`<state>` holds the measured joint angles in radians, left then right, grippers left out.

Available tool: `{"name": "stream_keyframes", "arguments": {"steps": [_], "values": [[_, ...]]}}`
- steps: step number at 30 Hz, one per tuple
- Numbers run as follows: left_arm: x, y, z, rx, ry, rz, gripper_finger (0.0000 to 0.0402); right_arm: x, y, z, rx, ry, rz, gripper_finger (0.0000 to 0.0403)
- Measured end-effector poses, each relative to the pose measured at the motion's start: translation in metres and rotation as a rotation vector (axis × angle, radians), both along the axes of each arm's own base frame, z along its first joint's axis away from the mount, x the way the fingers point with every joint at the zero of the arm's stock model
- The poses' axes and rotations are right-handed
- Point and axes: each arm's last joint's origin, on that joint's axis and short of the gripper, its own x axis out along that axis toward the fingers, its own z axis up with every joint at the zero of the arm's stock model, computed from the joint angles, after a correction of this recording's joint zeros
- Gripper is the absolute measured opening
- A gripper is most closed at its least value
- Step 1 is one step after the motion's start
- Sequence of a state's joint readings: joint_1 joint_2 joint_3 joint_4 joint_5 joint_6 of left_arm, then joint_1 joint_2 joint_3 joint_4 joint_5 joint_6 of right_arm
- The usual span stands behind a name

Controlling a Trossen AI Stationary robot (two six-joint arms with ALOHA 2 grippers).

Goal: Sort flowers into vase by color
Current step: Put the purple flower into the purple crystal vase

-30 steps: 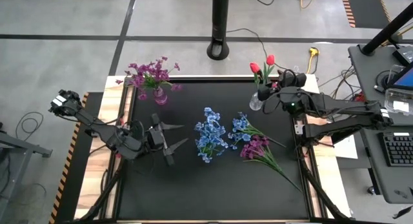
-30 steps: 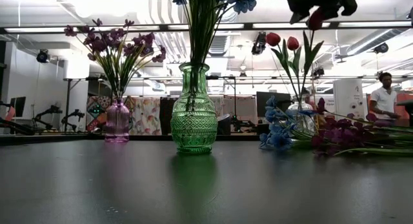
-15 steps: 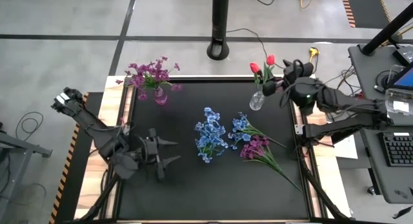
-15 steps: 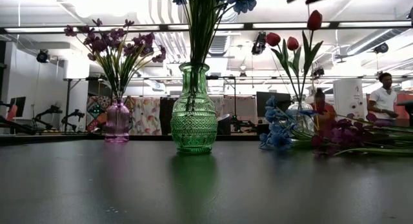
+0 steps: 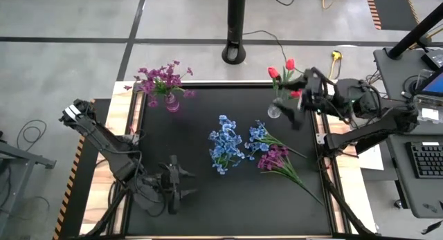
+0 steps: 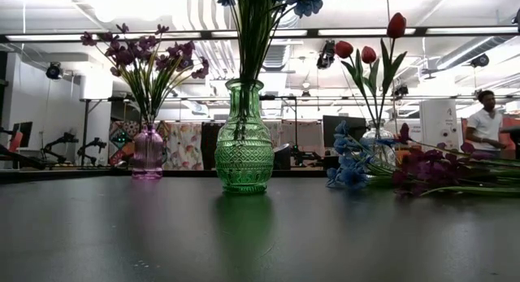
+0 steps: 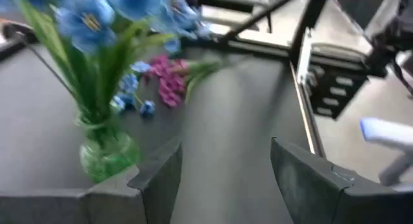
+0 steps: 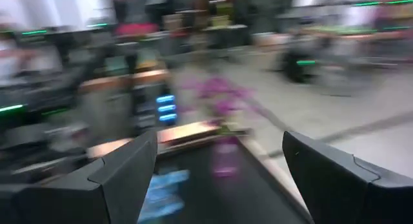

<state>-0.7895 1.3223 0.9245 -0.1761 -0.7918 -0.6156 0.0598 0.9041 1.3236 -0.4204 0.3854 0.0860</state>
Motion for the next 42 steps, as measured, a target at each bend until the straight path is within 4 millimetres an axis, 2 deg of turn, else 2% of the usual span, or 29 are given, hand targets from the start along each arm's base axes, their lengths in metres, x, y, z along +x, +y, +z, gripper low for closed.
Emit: {"name": "stream_keyframes", "arguments": {"steps": [4, 7, 9, 15, 19, 24, 27, 31, 35, 42], "values": [[0.002, -0.003, 0.0, 0.025, 0.043, -0.023, 0.0219, 0.009, 0.026, 0.0, 0.09, 0.049, 0.292, 0.0326], [0.002, -0.004, 0.0, 0.026, 0.046, -0.021, 0.0219, 0.019, 0.048, -0.019, 0.191, 0.211, 0.427, 0.0326], [0.002, -0.003, -0.001, 0.005, 0.048, -0.01, 0.0219, 0.024, 0.06, -0.038, 0.261, 0.38, 0.439, 0.0326], [-0.001, -0.009, -0.003, -0.118, 0.064, -0.012, 0.0219, 0.013, 0.099, -0.101, 0.45, 0.978, 0.245, 0.0326], [-0.003, -0.015, -0.008, -0.163, 0.079, -0.011, 0.0219, 0.007, 0.139, -0.142, 0.489, 1.168, 0.085, 0.0326], [-0.001, -0.022, -0.018, -0.184, 0.102, 0.002, 0.0219, -0.002, 0.17, -0.189, 0.38, 1.351, -0.091, 0.0326], [-0.001, -0.025, -0.022, -0.228, 0.147, -0.025, 0.0219, -0.004, 0.181, -0.207, 0.359, 1.377, -0.146, 0.0326], [-0.004, -0.027, -0.027, -0.34, 0.239, -0.05, 0.0219, -0.008, 0.187, -0.221, 0.347, 1.39, -0.198, 0.0326], [-0.004, -0.026, -0.028, -0.373, 0.256, -0.027, 0.0219, -0.014, 0.18, -0.234, 0.351, 1.351, -0.255, 0.0326], [-0.004, -0.024, -0.027, -0.301, 0.218, -0.002, 0.0219, -0.02, 0.15, -0.26, 0.382, 1.31, -0.369, 0.0316]]}}
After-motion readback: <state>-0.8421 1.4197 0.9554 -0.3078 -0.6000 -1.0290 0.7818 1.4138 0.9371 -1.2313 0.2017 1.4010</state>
